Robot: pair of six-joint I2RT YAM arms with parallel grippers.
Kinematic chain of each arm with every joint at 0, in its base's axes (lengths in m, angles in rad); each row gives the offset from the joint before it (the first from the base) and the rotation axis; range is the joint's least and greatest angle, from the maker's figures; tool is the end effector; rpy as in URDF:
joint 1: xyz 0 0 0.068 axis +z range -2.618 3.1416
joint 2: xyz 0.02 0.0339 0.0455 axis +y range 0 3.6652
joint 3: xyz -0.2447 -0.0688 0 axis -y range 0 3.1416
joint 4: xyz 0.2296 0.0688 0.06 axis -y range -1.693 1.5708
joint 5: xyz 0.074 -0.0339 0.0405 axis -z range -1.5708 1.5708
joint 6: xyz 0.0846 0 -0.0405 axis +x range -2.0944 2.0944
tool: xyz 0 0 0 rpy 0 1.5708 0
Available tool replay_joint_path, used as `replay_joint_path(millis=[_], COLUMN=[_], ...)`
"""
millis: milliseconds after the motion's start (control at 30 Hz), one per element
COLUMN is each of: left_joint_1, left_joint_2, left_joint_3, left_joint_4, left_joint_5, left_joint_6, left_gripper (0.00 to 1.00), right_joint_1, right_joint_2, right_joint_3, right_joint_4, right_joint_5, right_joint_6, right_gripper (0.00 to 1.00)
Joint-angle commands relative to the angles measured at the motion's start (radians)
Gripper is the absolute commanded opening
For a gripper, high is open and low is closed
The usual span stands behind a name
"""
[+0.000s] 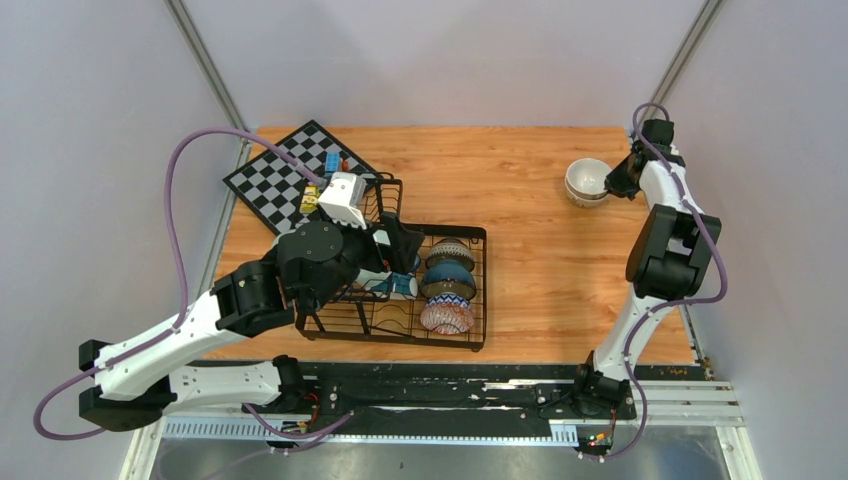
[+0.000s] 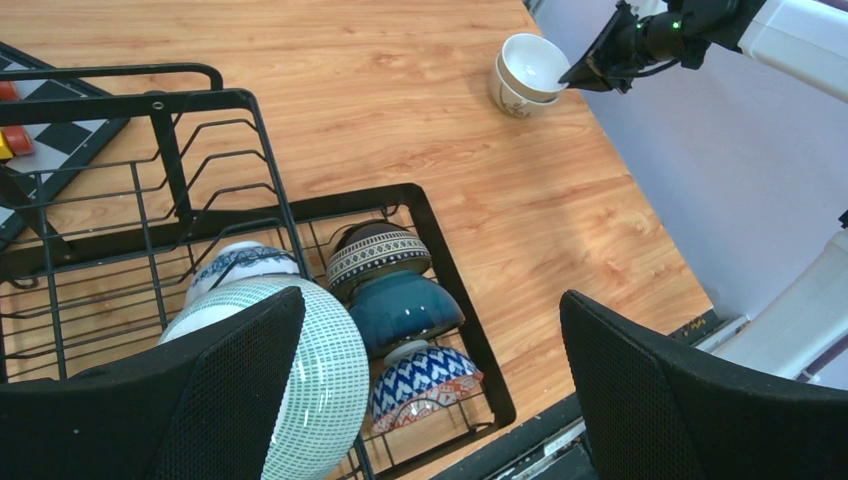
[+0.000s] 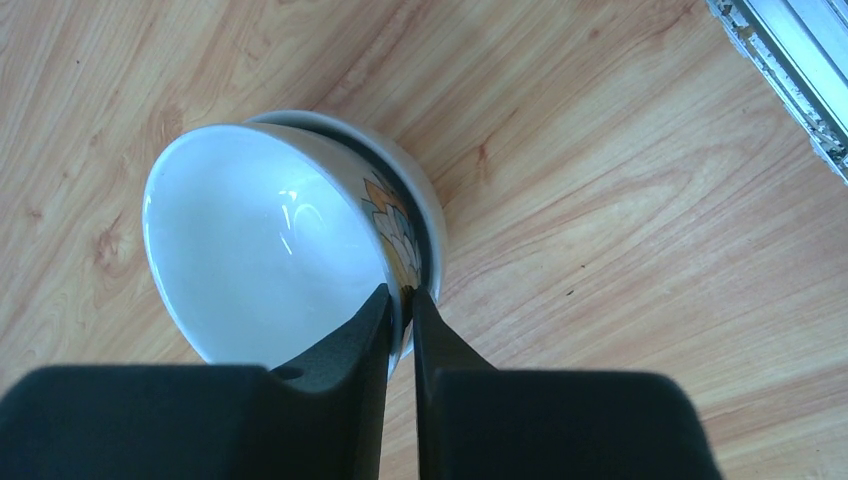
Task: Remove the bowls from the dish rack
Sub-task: Place the bowl with the bowl.
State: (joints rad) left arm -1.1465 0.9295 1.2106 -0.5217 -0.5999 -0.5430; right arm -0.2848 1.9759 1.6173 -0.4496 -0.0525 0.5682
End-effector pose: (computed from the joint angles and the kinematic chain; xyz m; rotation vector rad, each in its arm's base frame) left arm 0.1330 -0.1783 0.3967 0.1159 1.8155 -0.6739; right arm 0.4446 -0.1255 0.1994 0.9644 2.1831 0.1972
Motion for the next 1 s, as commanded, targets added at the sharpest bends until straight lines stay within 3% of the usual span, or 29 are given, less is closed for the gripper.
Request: replay_joint_path(millis=[0, 467, 733, 967], left_joint_1=[0.005, 0.005, 0.005, 0.005], left_joint_2=[0.006, 0.014, 0.014, 0.011], left_joint_3=[-0.015, -0.023, -0.021, -0.023], left_joint_4=[0.009, 0.016, 0.017, 0.016], left_joint_5=[0.007, 0.018, 0.02, 0.023], left_joint_6=[-0.012, -0.015, -0.016, -0.015], left_gripper=[1.0, 1.0, 1.0, 1.0], right_joint_1=[-0.011, -0.026, -0.027, -0.027], right_joint_2=[-0.013, 0.005, -0.008, -0.027], right_joint_3=[-0.008, -0.033, -0.021, -0.013], right_joint_4=[-0.009, -0.009, -0.017, -0.029], right_joint_5=[-0.024, -0.079, -0.067, -0.048], right_joint_6=[0.001, 0.023, 0.014, 0.006], right_gripper=[0.06, 0.02, 0.2, 0.29])
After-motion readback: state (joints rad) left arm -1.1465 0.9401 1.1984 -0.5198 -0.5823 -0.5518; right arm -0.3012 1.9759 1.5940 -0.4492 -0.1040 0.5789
